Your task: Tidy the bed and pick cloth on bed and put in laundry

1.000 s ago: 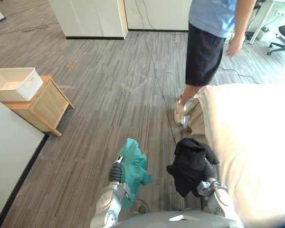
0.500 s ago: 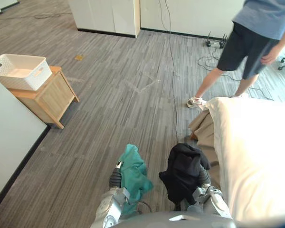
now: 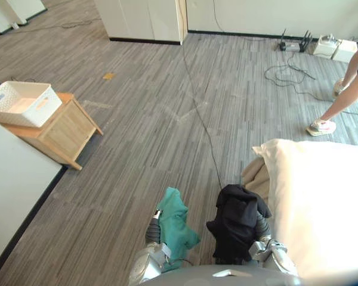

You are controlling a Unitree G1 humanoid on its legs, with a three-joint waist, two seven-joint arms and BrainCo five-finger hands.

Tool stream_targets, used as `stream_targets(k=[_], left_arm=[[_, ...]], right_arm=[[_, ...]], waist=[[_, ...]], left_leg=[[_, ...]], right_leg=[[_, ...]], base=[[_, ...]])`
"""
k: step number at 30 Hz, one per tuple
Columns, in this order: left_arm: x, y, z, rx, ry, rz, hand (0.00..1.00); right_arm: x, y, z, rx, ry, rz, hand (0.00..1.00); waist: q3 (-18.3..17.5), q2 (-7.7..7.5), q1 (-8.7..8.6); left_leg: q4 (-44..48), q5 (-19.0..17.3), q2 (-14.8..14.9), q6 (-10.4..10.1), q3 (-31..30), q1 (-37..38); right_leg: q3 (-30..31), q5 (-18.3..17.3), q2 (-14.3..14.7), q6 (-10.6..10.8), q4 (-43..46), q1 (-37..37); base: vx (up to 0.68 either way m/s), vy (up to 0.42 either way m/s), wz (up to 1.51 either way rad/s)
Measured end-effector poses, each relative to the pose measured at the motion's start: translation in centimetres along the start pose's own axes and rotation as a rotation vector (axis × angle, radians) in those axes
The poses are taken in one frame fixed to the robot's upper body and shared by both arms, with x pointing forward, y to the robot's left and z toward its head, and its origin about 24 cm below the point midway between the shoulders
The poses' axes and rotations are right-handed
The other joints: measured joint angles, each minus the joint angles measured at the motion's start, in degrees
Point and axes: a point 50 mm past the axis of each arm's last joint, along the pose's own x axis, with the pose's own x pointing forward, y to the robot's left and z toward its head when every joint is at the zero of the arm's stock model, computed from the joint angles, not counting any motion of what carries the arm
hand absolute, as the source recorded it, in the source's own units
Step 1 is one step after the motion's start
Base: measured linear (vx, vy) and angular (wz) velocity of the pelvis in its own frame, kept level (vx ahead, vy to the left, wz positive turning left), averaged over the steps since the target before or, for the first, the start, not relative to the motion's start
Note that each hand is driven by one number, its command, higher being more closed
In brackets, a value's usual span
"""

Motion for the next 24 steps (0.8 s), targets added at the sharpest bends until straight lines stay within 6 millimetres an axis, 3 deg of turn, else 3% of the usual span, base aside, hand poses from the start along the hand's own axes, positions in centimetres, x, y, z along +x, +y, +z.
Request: stream_targets(k=[2, 3, 5, 6, 7, 8, 9, 10, 11, 13, 14, 15, 17, 19, 20, 21, 23, 24], left_arm=[[-0.2, 0.1, -0.2, -0.006, 0.003, 0.001, 1.0], [-0.2, -0.2, 0.2, -0.009, -0.019, -0.013, 1.0], [-0.2, -0.3, 0.4, -0.01, -0.028, -0.019, 1.0], [-0.3, -0.6, 0.6, -0.011, -0.039, -0.028, 1.0], [-0.1, -0.9, 0.8, -0.015, -0.048, -0.035, 1.0], [0.0, -1.0, 0.8, -0.016, -0.051, -0.036, 1.0], [0.2, -1.2, 1.0, -0.014, -0.057, -0.042, 1.0], [0.4, -1.3, 1.3, -0.008, -0.066, -0.045, 1.0], [0.4, -1.3, 1.3, -0.009, -0.068, -0.039, 1.0], [1.4, -2.1, 2.1, -0.022, -0.091, -0.049, 1.0], [1.6, -2.4, 2.3, -0.022, -0.101, -0.057, 1.0], [1.8, -2.6, 2.7, -0.023, -0.115, -0.064, 1.0], [1.9, -2.2, 3.1, -0.025, -0.134, -0.051, 1.0], [1.7, -1.8, 3.5, -0.01, -0.153, -0.038, 1.0], [1.6, -1.6, 3.7, -0.001, -0.159, -0.036, 1.0], [1.4, -1.3, 3.8, 0.012, -0.16, -0.022, 1.0], [1.1, -0.9, 3.7, 0.007, -0.171, 0.013, 1.0], [1.0, -0.8, 3.9, 0.008, -0.18, 0.018, 1.0]], right_arm=[[-0.1, -0.4, 0.2, -0.014, -0.001, 0.002, 1.0], [-0.1, -0.7, 0.6, -0.019, -0.014, 0.007, 1.0], [0.0, -0.7, 0.7, -0.019, -0.02, 0.013, 1.0], [0.1, -0.6, 0.8, -0.019, -0.022, 0.033, 1.0], [0.1, -0.6, 0.9, -0.018, -0.027, 0.042, 1.0], [0.1, -0.7, 0.9, -0.016, -0.027, 0.041, 1.0], [-0.4, -1.0, 0.6, -0.007, -0.021, 0.025, 1.0], [-0.7, -0.9, 0.7, -0.003, -0.029, 0.025, 1.0], [-0.8, -0.8, 0.7, -0.001, -0.03, 0.026, 1.0], [-0.7, -0.7, 0.6, 0.004, -0.027, 0.026, 1.0], [-0.7, -0.7, 0.6, -0.002, -0.025, 0.029, 1.0], [-0.5, -0.7, 0.7, -0.017, -0.017, 0.031, 1.0], [-0.5, -0.6, 0.5, -0.023, 0.001, 0.034, 1.0], [0.1, -0.2, 1.0, -0.033, -0.015, 0.057, 1.0], [0.3, 0.0, 1.2, -0.034, -0.019, 0.063, 1.0], [0.4, 0.0, 1.1, -0.036, -0.016, 0.068, 1.0], [-0.1, 0.1, 0.5, -0.03, 0.004, 0.068, 1.0], [-0.1, 0.5, 0.2, -0.03, 0.014, 0.081, 1.0]], waist=[[0.21, -0.28, 0.34], [0.45, -0.4, 0.93], [0.6, -0.77, 2.04], [0.56, -1.31, 2.27], [0.88, -1.7, 2.22], [0.98, -1.84, 2.19], [0.97, -1.83, 2.06], [0.97, -2.38, 2.33], [0.71, -2.55, 2.7], [0.19, -4.47, 2.34], [0.2, -4.56, 2.53], [0.08, -4.84, 2.64], [-0.03, -5.12, 3.41], [-0.25, -5.57, 3.47], [-0.2, -5.71, 3.48], [-0.18, -5.72, 3.32], [-0.54, -4.91, 2.53], [-0.59, -5.03, 2.1]], left_leg=[[4.74, -2.71, -0.67, 1.04, 1.58, -4.95], [-0.9, -5.45, -3.8, 1.07, 3.46, -8.6], [-12.67, -7.4, -6.83, 1.2, 5.08, -9.42], [-27.45, -7.5, -9.57, 1.79, 7.05, -9.11], [-40.15, -4.65, -11.53, 2.42, 9.1, -8.31], [-46.01, -2.11, -12.41, 2.67, 9.83, -7.83], [-56.6, 3.59, -13.43, 3.18, 11.52, -7.28], [-56.17, 9.26, -13.41, 5.16, 13.23, -7.93], [-55.51, 11.12, -13.71, 7.2, 14.45, -8.09], [-54.14, 9.0, -17.0, 11.12, 15.33, -8.56], [-53.14, 8.33, -17.17, 11.71, 15.39, -8.68], [-51.28, 6.69, -17.49, 12.91, 16.07, -8.23], [-50.84, 4.42, -17.89, 14.14, 16.45, -4.87], [-54.69, 0.93, -19.88, 14.14, 13.27, 2.82], [-55.39, -0.15, -20.48, 14.02, 12.39, 4.42], [-55.7, -1.36, -21.17, 14.19, 10.81, 7.14], [-57.42, -2.29, -20.98, 13.98, 7.21, 10.73], [-58.31, -2.77, -20.88, 13.81, 4.4, 12.37]], right_leg=[[0.27, -0.09, 0.57, -0.04, -4.27, 4.89], [1.3, 0.22, 0.24, 0.17, -7.55, 8.32], [1.89, 0.45, -0.81, -0.45, -9.15, 10.47], [2.33, -0.15, -1.76, -0.07, -10.34, 12.29], [2.47, -0.75, -2.54, 1.04, -11.26, 14.43], [2.44, -1.12, -2.83, 1.68, -11.56, 15.28], [2.33, -2.1, -3.07, 3.35, -12.62, 17.62], [2.17, -3.69, -3.6, 4.65, -13.66, 19.89], [2.24, -4.19, -3.89, 4.99, -13.88, 20.6], [0.88, -3.85, -7.31, 7.3, -11.82, 20.26], [0.66, -3.27, -7.69, 8.29, -10.75, 19.96], [-0.13, -1.78, -8.43, 10.38, -6.88, 19.38], [-1.18, 1.26, -10.05, 11.99, 5.15, 16.52], [-2.11, 10.14, -15.37, 11.93, 31.1, 7.52], [-2.4, 9.42, -17.31, 10.92, 37.65, 5.12], [-3.35, 7.25, -20.47, 7.76, 46.55, 0.93], [-4.49, 3.71, -21.49, 7.36, 49.69, -4.19], [-4.2, 1.26, -21.28, 8.21, 47.97, -7.67]], base=[[0.4, -0.134, -0.07], [0.37, -0.086, -0.24], [0.39, -0.032, -0.36], [0.46, 0.031, -0.27], [0.48, 0.049, -0.19], [0.6, 0.118, -0.03], [0.5, 0.132, -0.04], [0.51, 0.143, -0.01], [0.56, 0.151, 0.19], [0.61, 0.162, 0.39], [0.53, 0.154, 0.42], [0.63, 0.205, 0.44], [0.51, 0.182, 0.39], [0.48, 0.133, 0.4], [0.45, 0.073, 0.5], [0.34, 0.033, 0.44], [0.39, -0.005, 0.86], [0.44, -0.089, 1.23]])
